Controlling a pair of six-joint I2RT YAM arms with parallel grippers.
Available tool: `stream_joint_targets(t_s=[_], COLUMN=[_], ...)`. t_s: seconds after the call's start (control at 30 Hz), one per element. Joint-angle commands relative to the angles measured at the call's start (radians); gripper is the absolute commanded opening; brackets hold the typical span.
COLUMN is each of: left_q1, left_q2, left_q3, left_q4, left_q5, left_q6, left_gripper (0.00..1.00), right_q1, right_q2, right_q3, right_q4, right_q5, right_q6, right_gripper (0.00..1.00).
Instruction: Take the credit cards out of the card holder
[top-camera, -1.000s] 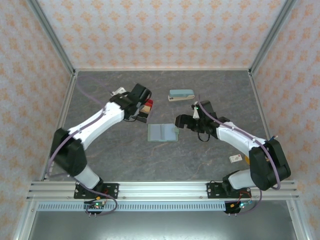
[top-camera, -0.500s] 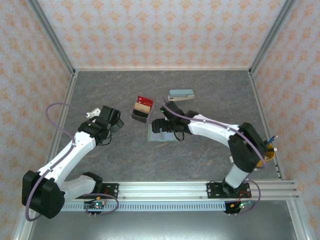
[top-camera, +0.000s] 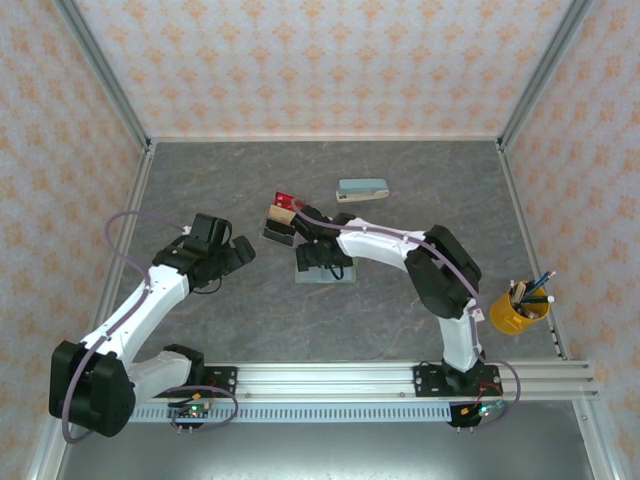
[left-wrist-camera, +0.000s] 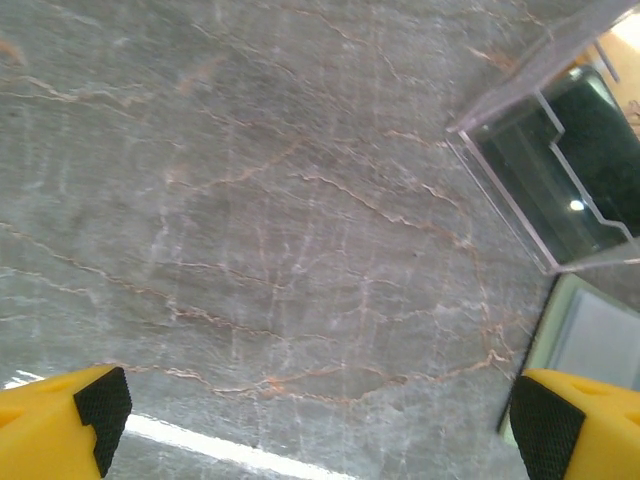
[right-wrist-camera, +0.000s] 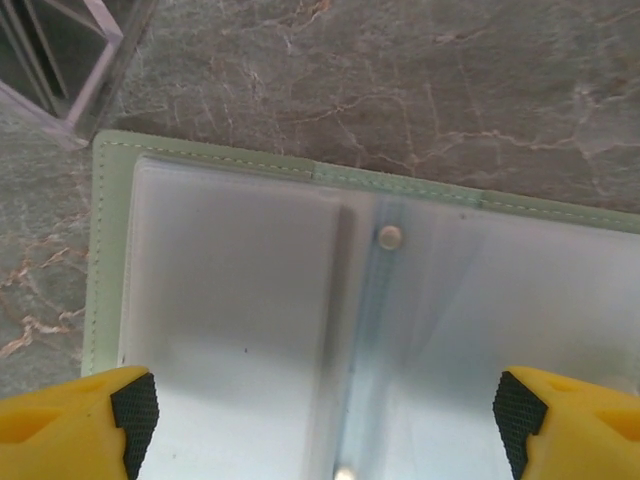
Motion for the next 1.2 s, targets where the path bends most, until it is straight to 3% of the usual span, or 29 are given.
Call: stream_joint_targets(t_s=[0.0, 0.23, 0.53, 0.73, 1.03, 1.17], left_q1=[0.006, 0.007, 0.004, -0.016, -0.135, -0.181], left_q2=[-0.007, 0.017, 0.079, 0.147, 0.288, 0.363], left_q3=[-0.028, -0.038, -0.065, -0.087, -0.011, 0.033], left_q4=[0.029, 0.096, 0.278, 0.399, 0.469, 0.479], left_q5=[0.082, 0.208, 0.419, 0.468, 0.467, 0.440], left_q6=[0.060, 0.063, 0.002, -0.042, -0.072, -0.085], left_gripper=[1.00, 1.00, 0.97, 0.93, 0.61, 0.47], right_q1=[0.003, 0.002, -0.031, -0.062, -0.098, -0.108], right_q2=[0.039, 0.071, 0.060, 0.014, -0.044, -0.078], right_q3=[0.046, 0.013, -0.094, -0.157, -0.206, -0.225], right_q4=[-0.111, -0.127, -0.053, 0.005, 0.098, 0.129], right_q5=[0.035, 0.070, -0.009, -0.049, -0.126, -0.142], right_q6=[0.011, -0.024, -0.027, -0.053, -0.048, -0.032], right_gripper=[0.89, 0.85, 0.65, 0.56, 0.40, 0.37])
